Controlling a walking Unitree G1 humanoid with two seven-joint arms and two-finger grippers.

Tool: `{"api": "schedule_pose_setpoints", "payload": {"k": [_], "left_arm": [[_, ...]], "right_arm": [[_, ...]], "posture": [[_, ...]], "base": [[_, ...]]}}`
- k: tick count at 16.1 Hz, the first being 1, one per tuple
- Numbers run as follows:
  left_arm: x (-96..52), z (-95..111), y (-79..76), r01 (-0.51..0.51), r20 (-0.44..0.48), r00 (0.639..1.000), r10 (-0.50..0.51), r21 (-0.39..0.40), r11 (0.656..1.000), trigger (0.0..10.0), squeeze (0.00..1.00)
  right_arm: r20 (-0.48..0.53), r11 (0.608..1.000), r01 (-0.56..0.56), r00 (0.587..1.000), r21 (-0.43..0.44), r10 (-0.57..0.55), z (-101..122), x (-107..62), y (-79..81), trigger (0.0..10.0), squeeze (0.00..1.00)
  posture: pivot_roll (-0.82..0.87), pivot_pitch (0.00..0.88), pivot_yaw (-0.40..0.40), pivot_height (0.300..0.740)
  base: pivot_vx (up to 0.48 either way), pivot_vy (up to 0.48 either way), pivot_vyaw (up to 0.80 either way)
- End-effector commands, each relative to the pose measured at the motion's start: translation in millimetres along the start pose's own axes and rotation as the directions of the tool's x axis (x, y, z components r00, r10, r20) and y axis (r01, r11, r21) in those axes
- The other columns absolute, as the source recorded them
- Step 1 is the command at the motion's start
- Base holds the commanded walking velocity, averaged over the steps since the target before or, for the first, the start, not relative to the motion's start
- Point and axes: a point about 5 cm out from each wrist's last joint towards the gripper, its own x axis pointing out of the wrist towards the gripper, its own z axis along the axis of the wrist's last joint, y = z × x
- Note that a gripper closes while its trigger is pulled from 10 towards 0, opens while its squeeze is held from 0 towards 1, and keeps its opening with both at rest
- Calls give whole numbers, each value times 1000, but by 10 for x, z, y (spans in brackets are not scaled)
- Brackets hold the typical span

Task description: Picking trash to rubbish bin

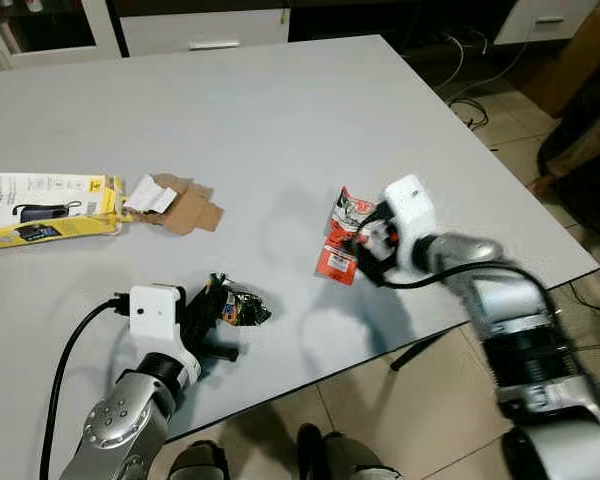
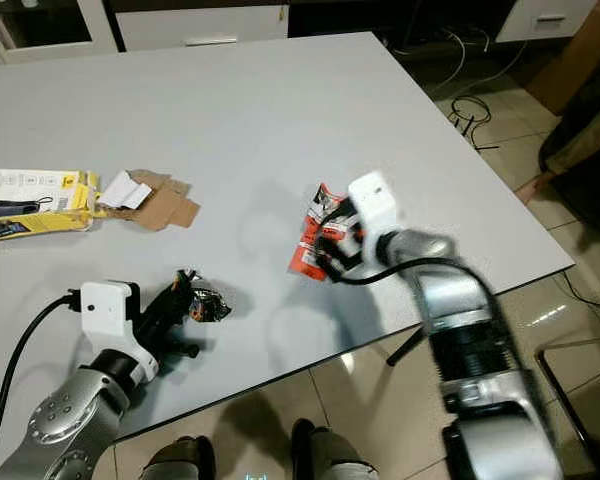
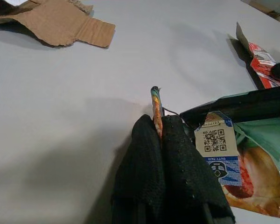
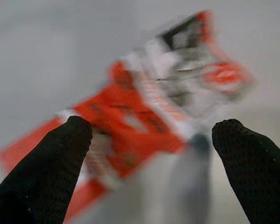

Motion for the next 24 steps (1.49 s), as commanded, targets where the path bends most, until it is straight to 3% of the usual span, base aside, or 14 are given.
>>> {"api": "schedule_pose_setpoints", "payload": {"k": [1,4,5,6,11,24], "left_arm": [[-23,-51,-21,-4,-27,1000,4,0,1000,10000,0],[-44,-59,-24,-6,-31,1000,6,-1,1000,10000,0],[-48,-58,-23,-8,-31,999,8,-1,1000,10000,0],[-52,-56,-19,-11,-31,999,11,-2,1000,10000,0],[-70,-68,-8,-21,-35,999,21,-7,1000,10000,0],[-81,-72,-2,-29,-35,999,28,-16,999,10000,0]], "right_arm": [[-5,998,-16,1000,53,17,-38,-19,-7,10000,0],[6,989,-81,997,123,81,-31,73,125,10000,0],[14,985,-101,995,138,100,-23,98,169,667,0],[18,983,-111,994,147,110,-19,117,204,0,0],[56,971,-136,990,195,127,15,145,233,0,0],[64,970,-118,992,213,106,-23,161,198,0,0]], "posture": [[-11,165,-105,740],[-4,173,-105,740],[0,174,-106,740],[2,176,-108,740],[5,177,-109,740],[12,182,-109,740]], "base": [[0,0,0],[0,0,0],[0,0,0],[0,0,0],[0,0,0],[0,0,0]]}}
